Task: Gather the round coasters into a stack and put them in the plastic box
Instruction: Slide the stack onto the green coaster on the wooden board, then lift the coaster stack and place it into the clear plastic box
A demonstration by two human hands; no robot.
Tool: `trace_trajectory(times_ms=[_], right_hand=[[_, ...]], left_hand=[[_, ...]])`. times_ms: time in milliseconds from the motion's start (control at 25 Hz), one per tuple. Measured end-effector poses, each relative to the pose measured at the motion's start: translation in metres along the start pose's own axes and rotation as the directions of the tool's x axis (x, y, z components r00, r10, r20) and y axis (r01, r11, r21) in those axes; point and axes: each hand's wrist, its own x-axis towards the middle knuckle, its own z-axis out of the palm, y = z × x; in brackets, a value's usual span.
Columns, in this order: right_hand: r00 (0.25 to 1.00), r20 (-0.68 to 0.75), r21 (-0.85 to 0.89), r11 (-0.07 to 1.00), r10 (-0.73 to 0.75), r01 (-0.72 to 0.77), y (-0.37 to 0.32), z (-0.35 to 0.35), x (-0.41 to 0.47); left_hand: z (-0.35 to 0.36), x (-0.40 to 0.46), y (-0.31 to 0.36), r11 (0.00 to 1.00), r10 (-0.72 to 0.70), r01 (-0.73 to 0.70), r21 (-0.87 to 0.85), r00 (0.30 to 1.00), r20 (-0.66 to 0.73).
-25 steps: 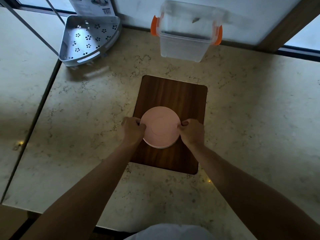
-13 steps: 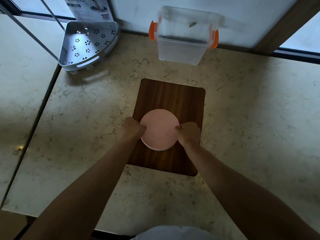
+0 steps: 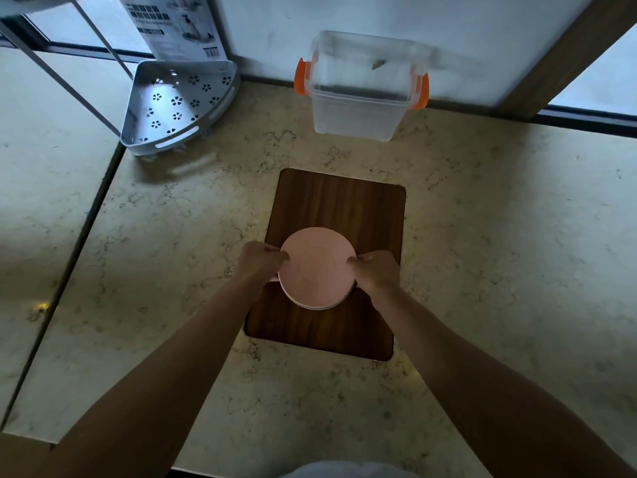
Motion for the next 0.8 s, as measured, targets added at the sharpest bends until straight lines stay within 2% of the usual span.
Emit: trace_trajectory(times_ms=[120,240,520,800], right_hand=[[0.995,0.086,0.146,0.987,0.054,-0.066,-0.002,-0.009,-0.001],[0.99,0.138,0.179,0.983,0.014,-0.039,-0.008,-0.02,0.0],[0.991,0.055,0.14,0.984,-0.123,0.114,-0.045,-0.049,0.014],[0.958,-0.057,0.173,0.942,-0.28,0.286,-0.115,-0.1,0.043]], left_hand=[[-0.003,-0.001,0.005,1.0,0.006,-0.007,0.014,0.999,0.034],[-0.008,-0.005,0.015,1.0,0.028,-0.028,0.0,0.997,0.071],[-0.013,-0.004,0.061,0.994,0.091,-0.084,-0.067,0.989,0.113],[-0.026,0.017,0.156,0.959,0.262,-0.241,-0.149,0.955,0.142]])
